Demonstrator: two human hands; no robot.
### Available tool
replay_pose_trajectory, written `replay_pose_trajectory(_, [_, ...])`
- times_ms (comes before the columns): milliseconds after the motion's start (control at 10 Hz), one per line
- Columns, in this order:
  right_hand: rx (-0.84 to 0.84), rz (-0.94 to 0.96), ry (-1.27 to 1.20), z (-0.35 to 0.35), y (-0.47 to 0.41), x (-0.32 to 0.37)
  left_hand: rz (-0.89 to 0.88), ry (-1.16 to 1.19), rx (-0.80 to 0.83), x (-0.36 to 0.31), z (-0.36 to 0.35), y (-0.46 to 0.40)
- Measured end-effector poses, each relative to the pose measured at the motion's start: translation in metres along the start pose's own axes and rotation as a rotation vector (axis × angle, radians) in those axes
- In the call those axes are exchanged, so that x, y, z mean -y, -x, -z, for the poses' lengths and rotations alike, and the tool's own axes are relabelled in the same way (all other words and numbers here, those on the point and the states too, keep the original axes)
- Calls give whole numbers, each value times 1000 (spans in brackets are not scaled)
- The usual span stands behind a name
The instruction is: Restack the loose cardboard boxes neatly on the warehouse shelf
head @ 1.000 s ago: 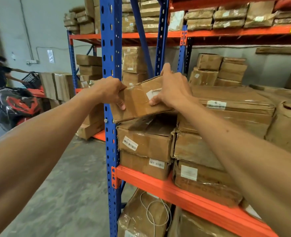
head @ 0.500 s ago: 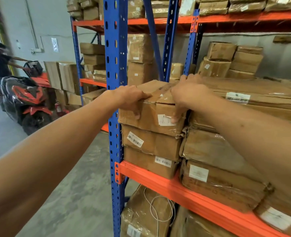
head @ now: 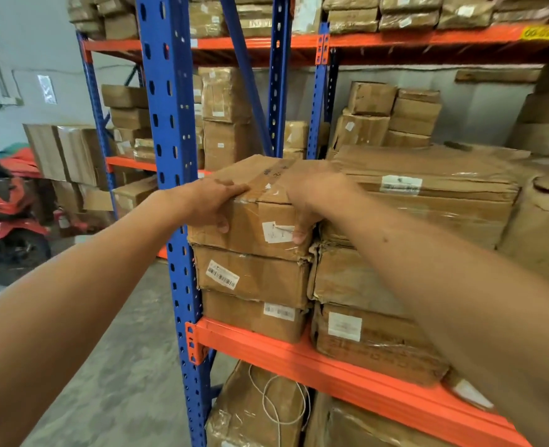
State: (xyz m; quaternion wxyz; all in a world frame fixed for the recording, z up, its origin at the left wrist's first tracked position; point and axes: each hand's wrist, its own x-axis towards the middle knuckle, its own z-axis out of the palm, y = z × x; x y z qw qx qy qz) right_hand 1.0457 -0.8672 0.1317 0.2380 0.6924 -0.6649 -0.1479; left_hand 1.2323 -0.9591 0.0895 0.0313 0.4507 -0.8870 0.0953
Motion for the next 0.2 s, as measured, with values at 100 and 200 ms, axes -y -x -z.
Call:
replay_pose_trajectory(100, [-305,3,-286,-44,48,19,43,42,-276,-9,-26,23])
replay_pose_trajectory(200, [-755,-64,-769,-105,134,74,46,146,-699,-33,-105,82])
